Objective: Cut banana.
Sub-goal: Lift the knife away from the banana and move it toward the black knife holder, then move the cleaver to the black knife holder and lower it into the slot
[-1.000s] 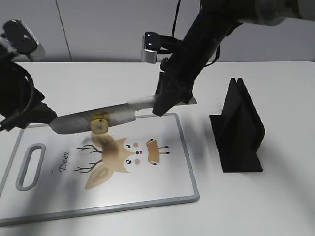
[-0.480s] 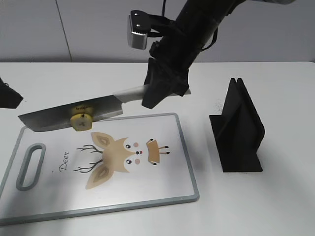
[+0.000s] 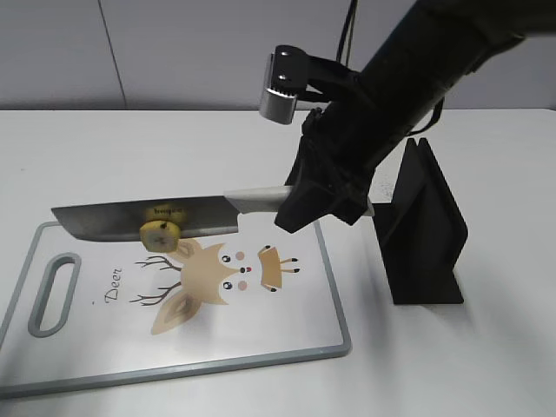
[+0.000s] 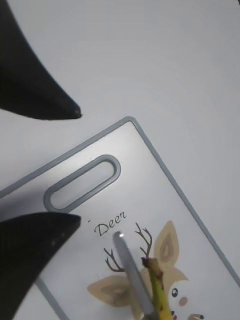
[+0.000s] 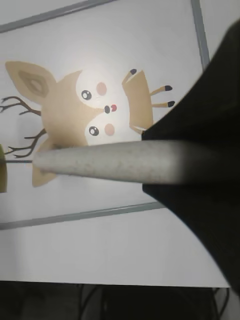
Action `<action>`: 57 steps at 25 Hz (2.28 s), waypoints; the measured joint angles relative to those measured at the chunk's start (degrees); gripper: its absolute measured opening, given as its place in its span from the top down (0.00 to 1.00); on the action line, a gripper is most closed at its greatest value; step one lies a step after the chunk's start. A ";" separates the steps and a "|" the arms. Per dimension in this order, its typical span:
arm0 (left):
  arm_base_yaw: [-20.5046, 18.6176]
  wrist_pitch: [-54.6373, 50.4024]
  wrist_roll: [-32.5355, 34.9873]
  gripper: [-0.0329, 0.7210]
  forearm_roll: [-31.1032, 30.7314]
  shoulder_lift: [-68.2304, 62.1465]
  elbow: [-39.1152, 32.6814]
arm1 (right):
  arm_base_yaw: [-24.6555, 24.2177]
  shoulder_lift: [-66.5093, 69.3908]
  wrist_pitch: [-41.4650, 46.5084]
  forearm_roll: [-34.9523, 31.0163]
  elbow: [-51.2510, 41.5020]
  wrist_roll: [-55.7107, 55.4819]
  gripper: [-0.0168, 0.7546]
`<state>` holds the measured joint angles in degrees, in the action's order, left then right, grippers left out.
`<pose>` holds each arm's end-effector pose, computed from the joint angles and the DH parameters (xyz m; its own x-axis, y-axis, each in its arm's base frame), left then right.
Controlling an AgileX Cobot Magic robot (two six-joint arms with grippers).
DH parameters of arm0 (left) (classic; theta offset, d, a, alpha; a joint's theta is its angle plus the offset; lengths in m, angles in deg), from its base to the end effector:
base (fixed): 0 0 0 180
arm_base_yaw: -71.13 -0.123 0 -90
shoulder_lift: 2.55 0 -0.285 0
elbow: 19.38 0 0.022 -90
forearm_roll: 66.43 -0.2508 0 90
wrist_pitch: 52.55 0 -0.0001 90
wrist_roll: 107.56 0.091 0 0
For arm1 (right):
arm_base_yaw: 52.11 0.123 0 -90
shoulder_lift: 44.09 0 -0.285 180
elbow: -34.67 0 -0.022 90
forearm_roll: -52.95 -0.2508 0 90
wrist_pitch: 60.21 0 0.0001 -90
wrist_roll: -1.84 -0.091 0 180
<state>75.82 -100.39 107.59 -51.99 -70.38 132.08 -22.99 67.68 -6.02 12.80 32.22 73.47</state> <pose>0.1955 -0.0329 0.3092 -0.6406 0.4746 -0.6036 0.5142 0.8490 0.1219 0.2990 0.2211 0.2316 -0.1783 -0.7936 -0.5818 -0.9839 0.1375 0.1140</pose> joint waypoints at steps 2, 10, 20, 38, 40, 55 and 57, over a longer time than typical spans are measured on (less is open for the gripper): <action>-0.04 -0.42 -1.44 0.21 -0.17 2.62 -1.76 | 0.00 -3.28 -4.48 -1.88 -4.66 0.00 0.76; -0.04 -2.91 -6.98 0.21 -1.85 15.81 -8.47 | 0.00 -15.69 -13.88 -5.71 -15.73 -4.71 0.76; -0.04 -13.99 -14.79 0.24 -7.70 32.63 -10.06 | 0.00 -25.84 -21.78 -6.11 -25.70 -19.96 0.76; -0.04 -22.01 -21.10 0.25 -10.60 58.22 -11.18 | 0.00 -43.95 -26.80 24.00 -33.53 -67.76 0.76; -0.04 -22.14 -21.15 0.25 -10.34 59.89 -12.80 | 0.00 -45.34 -25.05 29.34 -33.53 -73.96 0.76; -0.04 -14.41 -21.32 0.25 -8.35 59.89 -20.90 | 0.00 -48.99 -17.91 49.30 -35.20 -101.70 0.76; -0.04 -14.35 -21.32 0.25 -8.35 59.89 -20.90 | 0.00 -48.99 -18.05 50.44 -35.97 -103.21 0.76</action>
<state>75.78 -114.75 86.27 -60.35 -10.49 111.18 -22.99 18.70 -24.07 63.23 -3.75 -29.74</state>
